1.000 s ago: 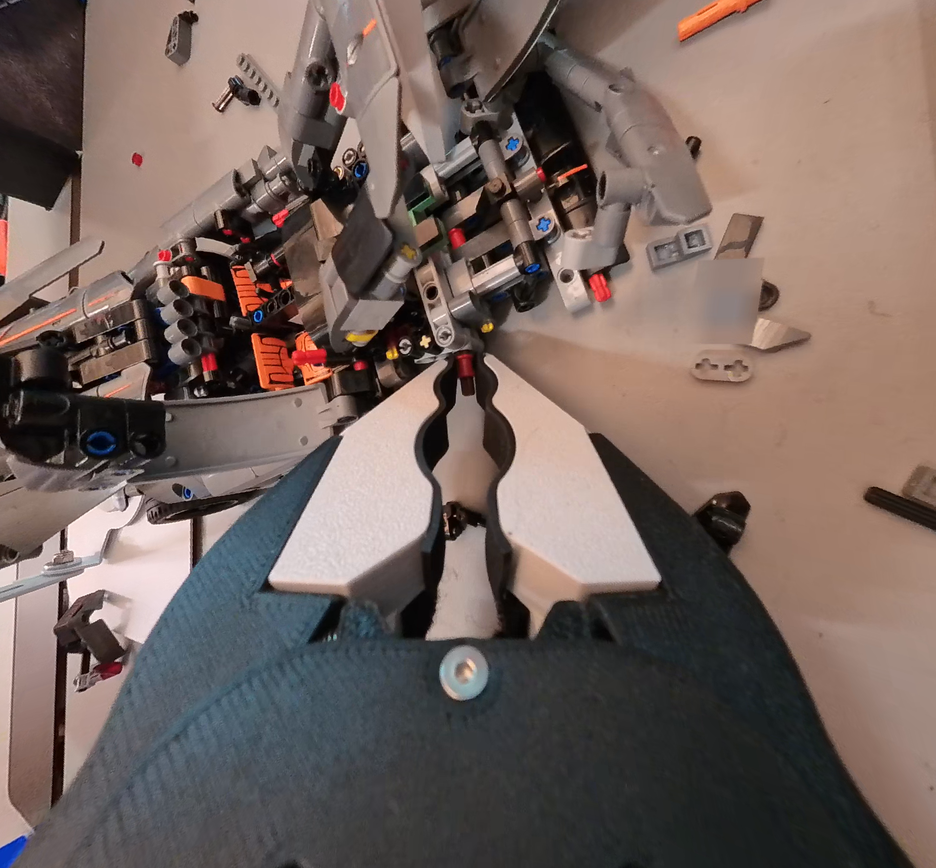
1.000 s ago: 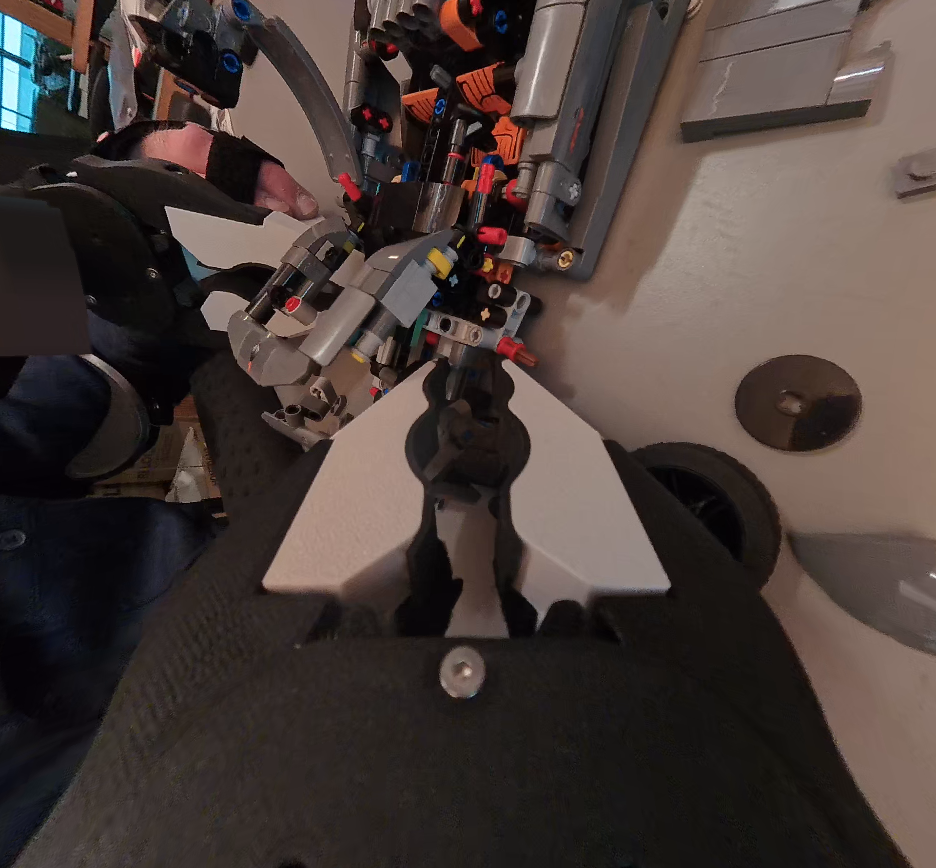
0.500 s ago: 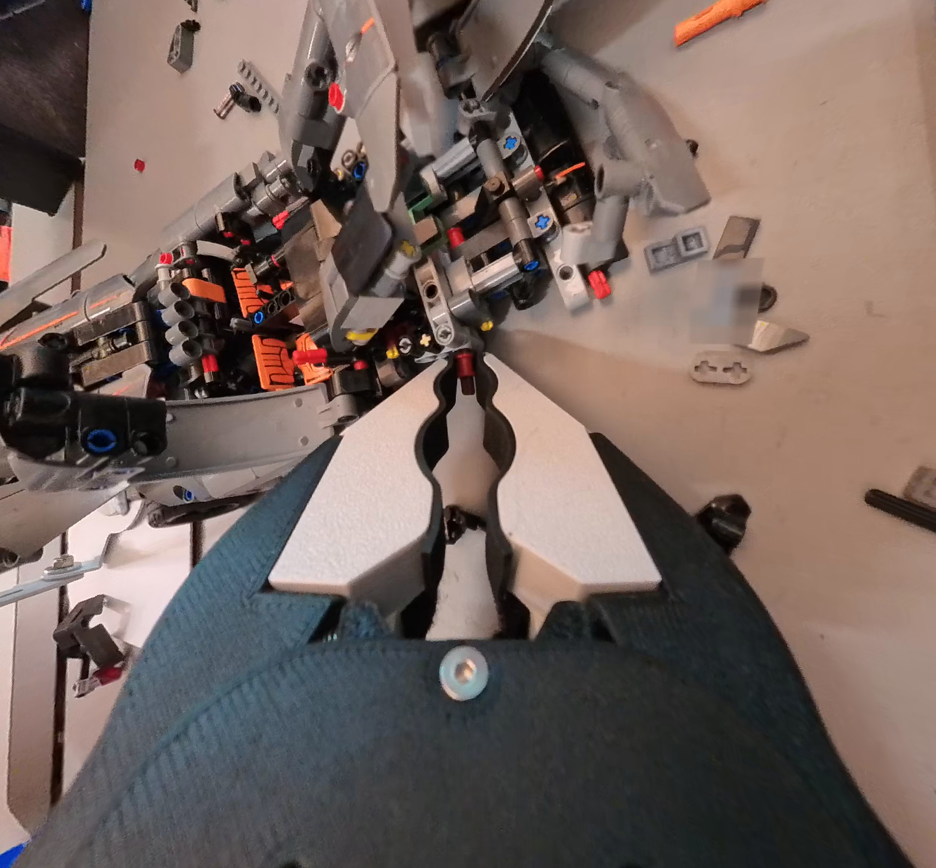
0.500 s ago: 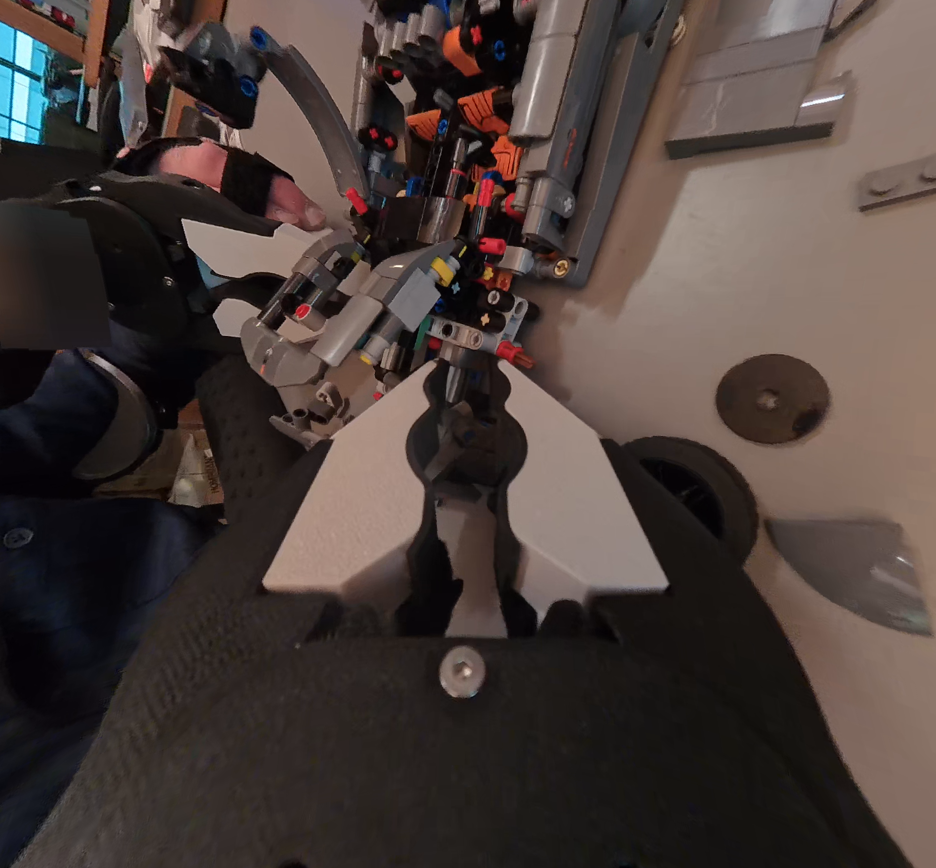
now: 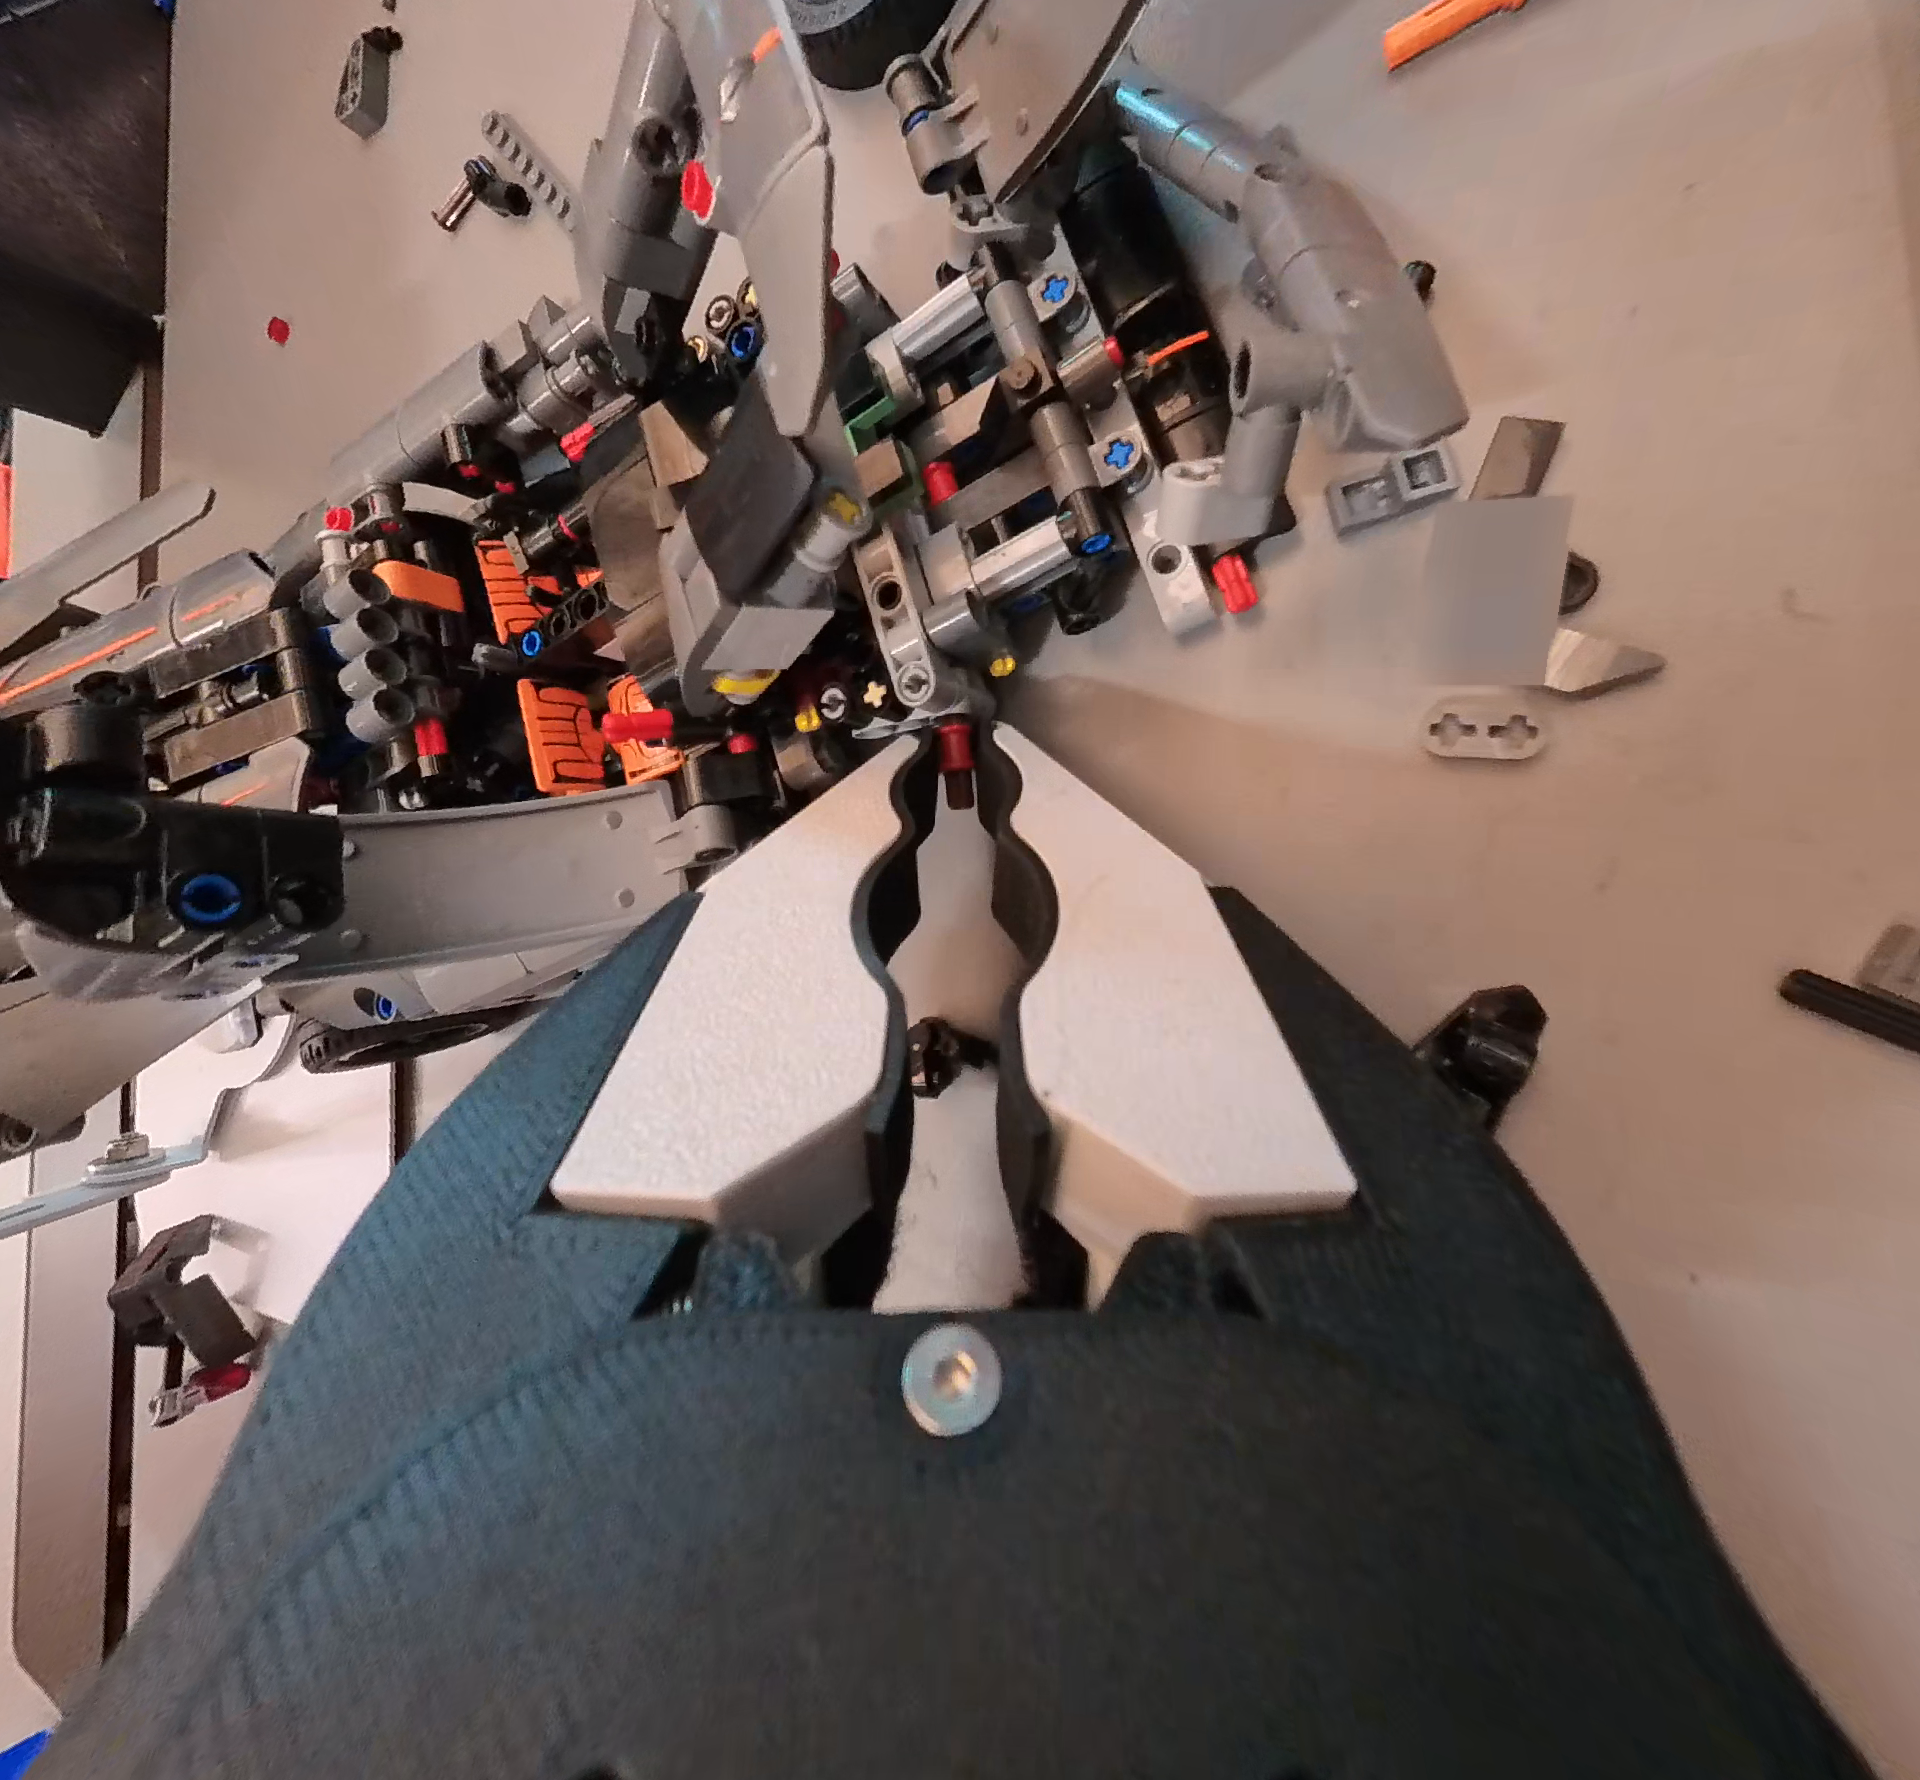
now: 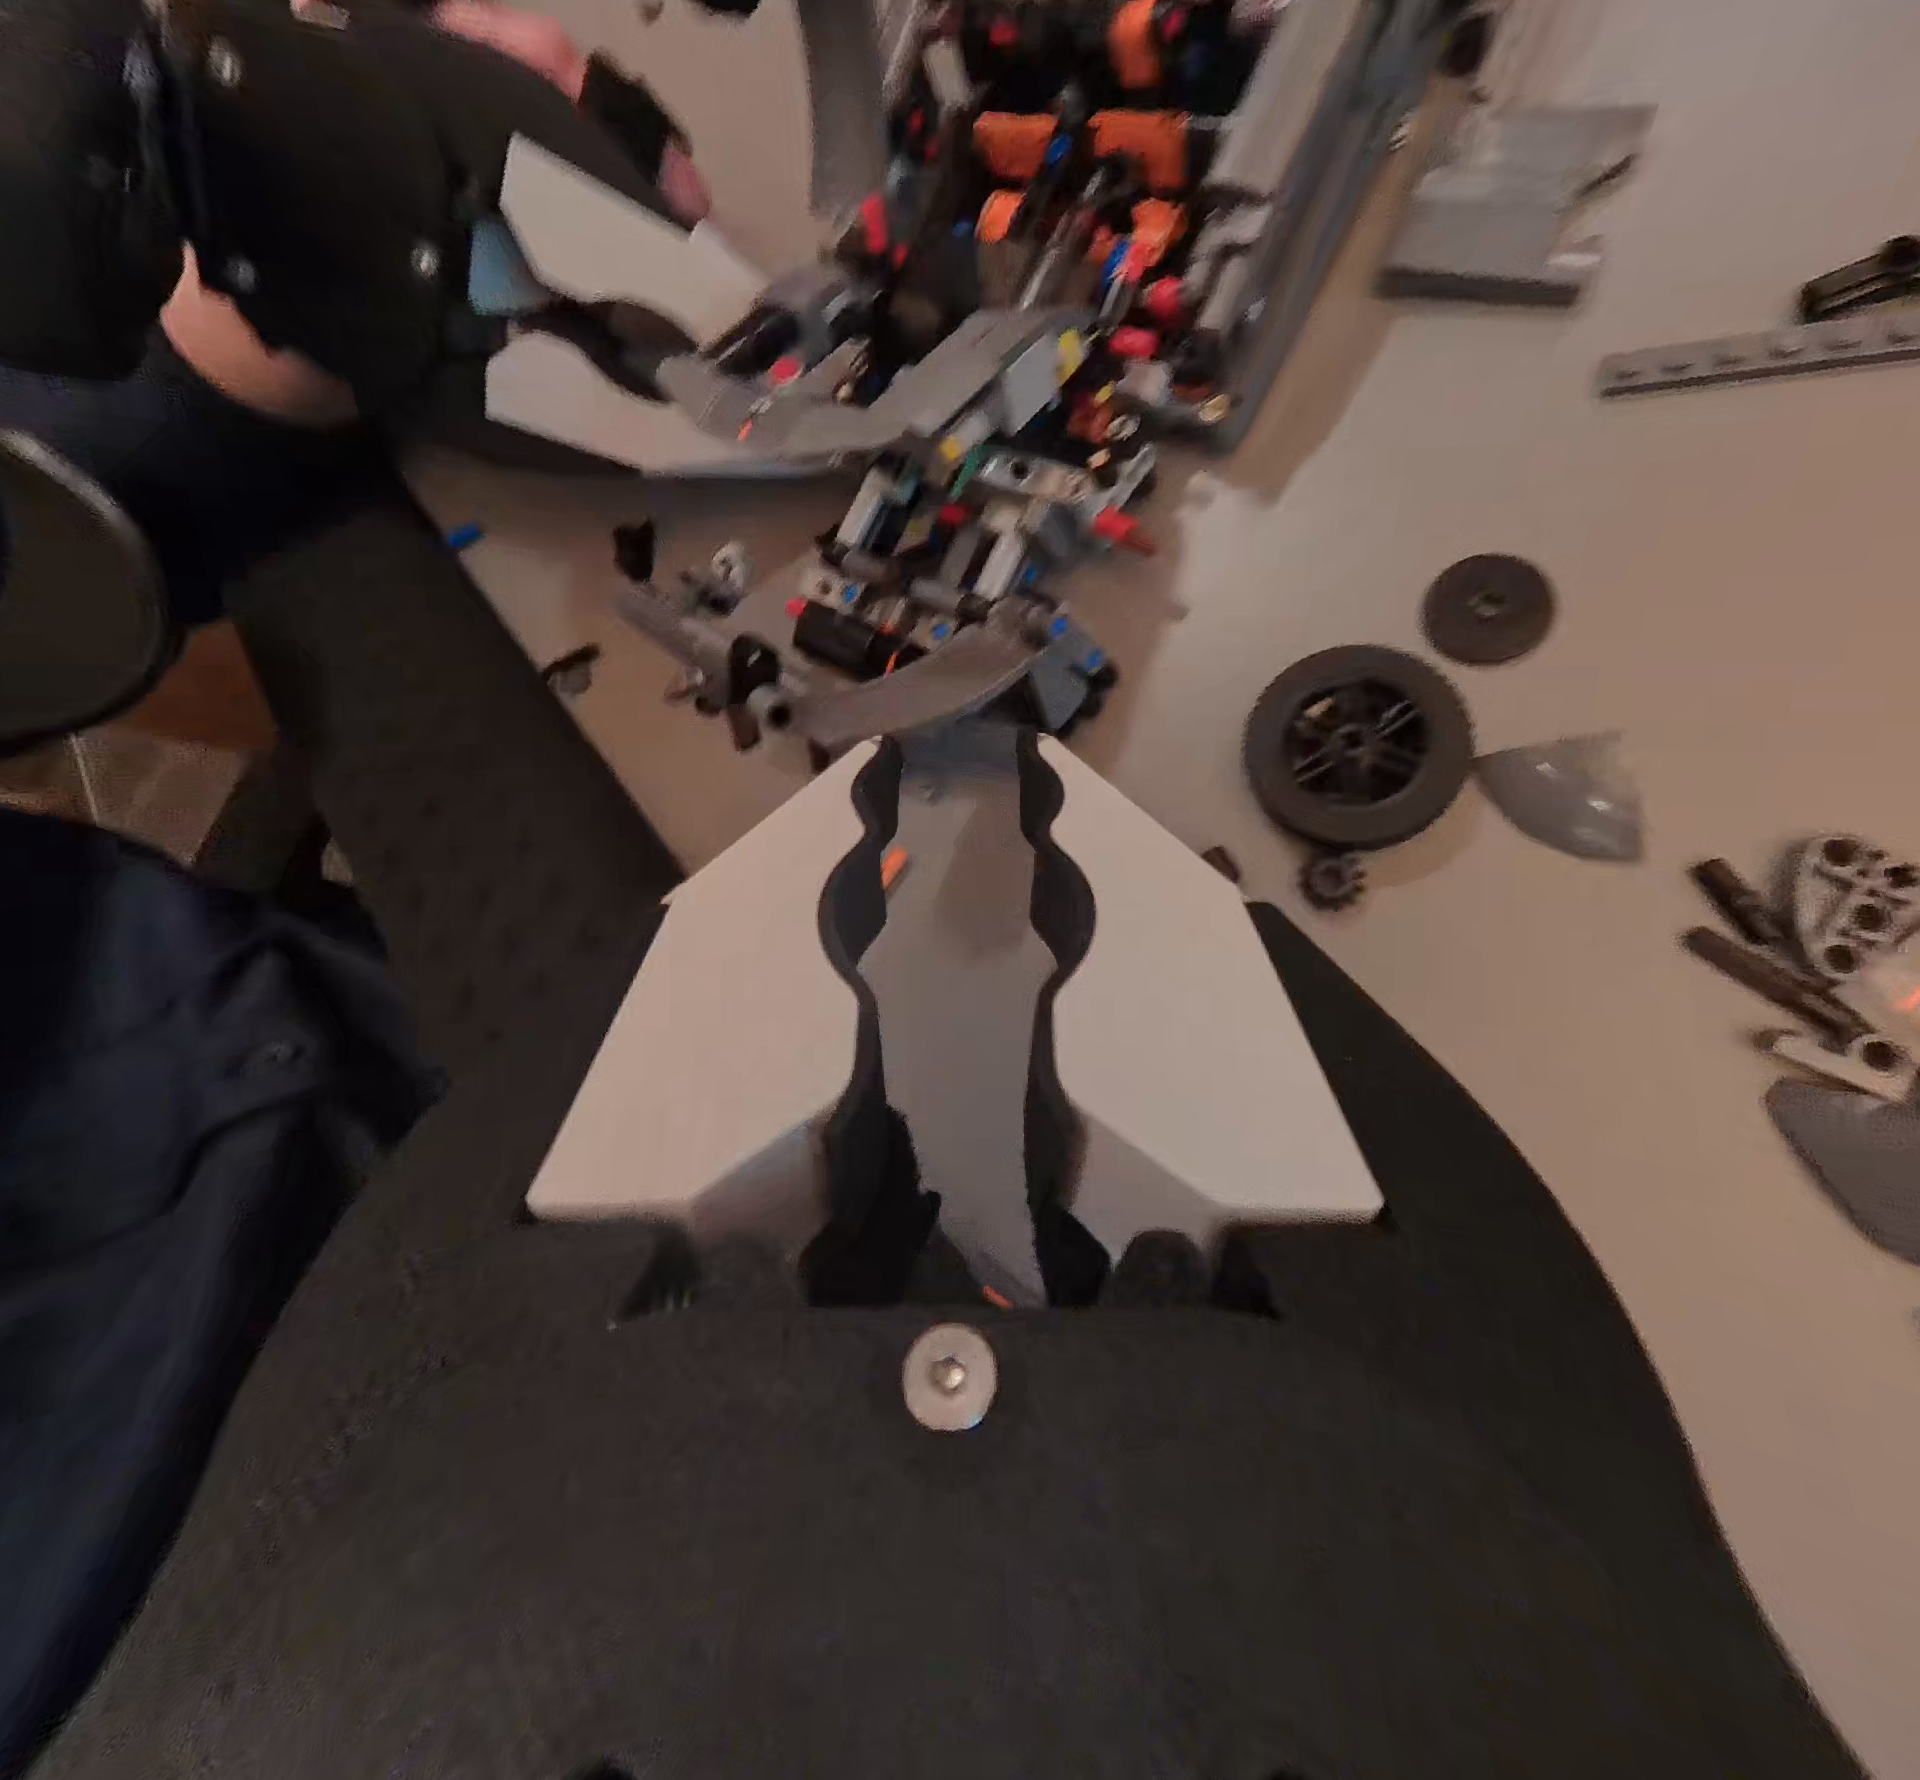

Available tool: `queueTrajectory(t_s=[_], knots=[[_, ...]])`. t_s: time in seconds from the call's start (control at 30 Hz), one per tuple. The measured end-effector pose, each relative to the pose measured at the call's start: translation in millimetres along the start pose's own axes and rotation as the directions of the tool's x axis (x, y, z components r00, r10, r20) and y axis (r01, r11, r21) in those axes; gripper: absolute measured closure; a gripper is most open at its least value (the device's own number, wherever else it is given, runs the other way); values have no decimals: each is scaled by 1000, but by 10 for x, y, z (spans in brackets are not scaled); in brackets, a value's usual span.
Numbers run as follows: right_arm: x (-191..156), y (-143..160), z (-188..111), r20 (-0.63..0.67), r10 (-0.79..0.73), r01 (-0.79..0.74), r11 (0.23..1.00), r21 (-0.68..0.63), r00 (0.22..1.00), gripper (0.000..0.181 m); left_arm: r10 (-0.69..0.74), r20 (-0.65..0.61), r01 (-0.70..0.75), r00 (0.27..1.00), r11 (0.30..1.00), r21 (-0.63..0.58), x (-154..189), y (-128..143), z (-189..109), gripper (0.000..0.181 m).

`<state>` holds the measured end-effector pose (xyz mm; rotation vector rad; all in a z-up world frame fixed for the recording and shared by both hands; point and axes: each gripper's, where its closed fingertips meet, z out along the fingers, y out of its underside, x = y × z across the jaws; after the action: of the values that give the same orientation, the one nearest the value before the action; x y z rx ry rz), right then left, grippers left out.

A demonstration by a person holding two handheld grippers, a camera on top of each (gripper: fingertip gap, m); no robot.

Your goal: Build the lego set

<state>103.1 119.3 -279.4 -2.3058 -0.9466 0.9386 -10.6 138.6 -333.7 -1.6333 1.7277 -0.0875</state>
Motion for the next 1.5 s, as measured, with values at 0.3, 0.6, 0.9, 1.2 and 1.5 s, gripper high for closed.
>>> queueTrajectory(t_s=[0.3,0.6,0.9,1.2,1.5], knots=[[-281,645,284,-74,-145,122,959,-256,987,160,3,8,-3,1000,1000,-7,-5,5,-2,177],[-261,682,371,-115,-183,146,951,-274,976,177,12,15,-11,1000,1000,-9,-6,9,-5,177],[-270,581,313,-78,-152,135,973,-187,985,177,33,26,-33,999,999,-11,-12,17,-10,177],[-229,378,75,-74,-145,136,984,-115,987,177,82,2,-82,997,996,42,36,-44,-115,162],[-354,48,-215,-50,-188,187,982,-19,981,177,143,4,-143,990,985,94,45,-126,-315,166]])
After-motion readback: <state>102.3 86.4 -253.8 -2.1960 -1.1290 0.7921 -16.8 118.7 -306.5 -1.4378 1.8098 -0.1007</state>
